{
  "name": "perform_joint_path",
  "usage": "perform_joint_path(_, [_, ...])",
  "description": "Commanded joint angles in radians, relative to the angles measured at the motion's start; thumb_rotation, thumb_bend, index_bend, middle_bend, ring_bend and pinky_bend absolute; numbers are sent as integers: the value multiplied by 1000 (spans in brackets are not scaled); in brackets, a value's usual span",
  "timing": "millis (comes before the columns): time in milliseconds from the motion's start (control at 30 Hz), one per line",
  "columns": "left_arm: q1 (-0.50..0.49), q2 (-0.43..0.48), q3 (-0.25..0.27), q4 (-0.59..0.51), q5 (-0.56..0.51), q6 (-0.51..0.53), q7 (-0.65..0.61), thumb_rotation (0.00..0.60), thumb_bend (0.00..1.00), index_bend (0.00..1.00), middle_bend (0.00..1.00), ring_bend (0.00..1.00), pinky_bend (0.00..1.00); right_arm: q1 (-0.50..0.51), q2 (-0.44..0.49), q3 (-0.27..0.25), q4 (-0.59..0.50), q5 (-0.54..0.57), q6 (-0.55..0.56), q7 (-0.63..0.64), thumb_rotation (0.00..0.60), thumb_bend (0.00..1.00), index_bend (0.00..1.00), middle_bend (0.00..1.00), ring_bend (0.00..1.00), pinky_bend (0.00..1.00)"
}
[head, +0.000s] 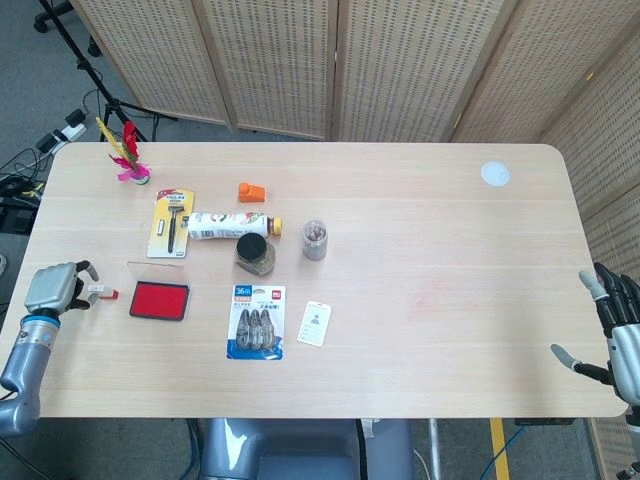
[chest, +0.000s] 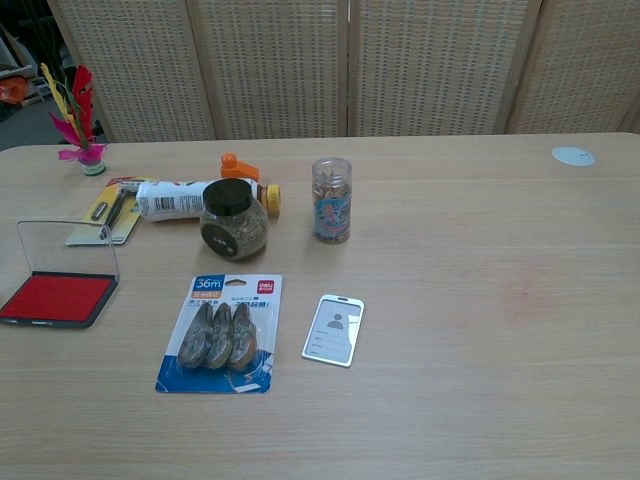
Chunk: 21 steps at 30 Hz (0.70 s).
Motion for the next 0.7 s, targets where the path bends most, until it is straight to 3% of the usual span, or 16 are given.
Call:
perform_joint_path(33, [-3,-2,1,1,-2,-5,3,600,304,511,1000,978,945,0,0,0,0,1,-1,2,600,0,0,0,0,0])
perform_joint_path(700, [-10,-5,1,0,-23,-24,29,600,319,586,1000,978,945,1,2,0,3,2,-3,15,600,0,0,0,0,0])
